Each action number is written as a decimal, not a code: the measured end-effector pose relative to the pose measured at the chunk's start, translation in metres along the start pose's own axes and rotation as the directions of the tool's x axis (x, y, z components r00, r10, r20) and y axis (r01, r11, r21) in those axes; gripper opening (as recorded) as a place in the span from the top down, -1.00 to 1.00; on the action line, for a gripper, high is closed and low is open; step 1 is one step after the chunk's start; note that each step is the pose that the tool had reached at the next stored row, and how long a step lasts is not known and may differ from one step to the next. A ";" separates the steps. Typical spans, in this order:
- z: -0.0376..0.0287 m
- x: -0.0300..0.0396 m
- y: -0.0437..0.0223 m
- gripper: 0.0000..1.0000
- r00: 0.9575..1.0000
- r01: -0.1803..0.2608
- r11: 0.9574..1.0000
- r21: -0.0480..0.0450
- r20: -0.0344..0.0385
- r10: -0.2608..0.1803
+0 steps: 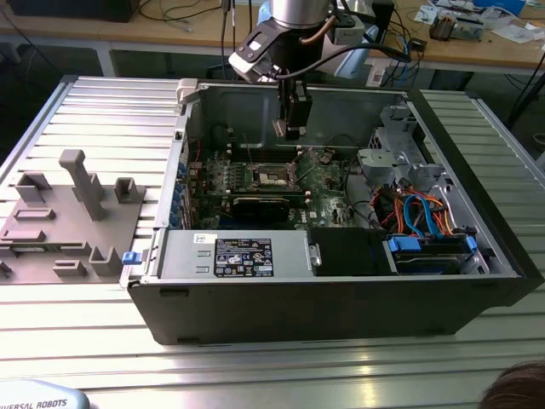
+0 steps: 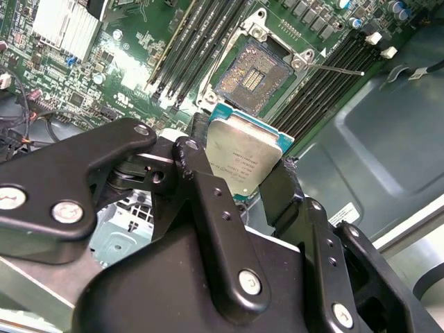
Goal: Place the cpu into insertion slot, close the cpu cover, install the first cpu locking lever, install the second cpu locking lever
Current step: 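Place the cpu into insertion slot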
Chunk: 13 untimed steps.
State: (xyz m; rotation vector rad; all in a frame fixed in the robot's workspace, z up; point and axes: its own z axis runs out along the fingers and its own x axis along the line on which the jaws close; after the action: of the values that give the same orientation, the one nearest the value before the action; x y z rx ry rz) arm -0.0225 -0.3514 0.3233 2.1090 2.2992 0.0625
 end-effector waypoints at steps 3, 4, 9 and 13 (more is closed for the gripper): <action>0.0000 0.0000 0.0000 -0.09 1.000 -0.005 1.000 0.000 0.000 0.005; 0.0001 0.0000 0.0000 -0.09 1.000 -0.006 1.000 0.000 0.000 0.006; 0.0004 0.0000 0.0000 -0.09 1.000 -0.021 1.000 0.000 0.001 0.021; 0.0005 0.0000 0.0000 -0.09 1.000 -0.028 1.000 0.000 0.001 0.028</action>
State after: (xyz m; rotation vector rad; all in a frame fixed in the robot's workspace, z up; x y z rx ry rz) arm -0.0225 -0.3514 0.3228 2.1405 2.2691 0.0621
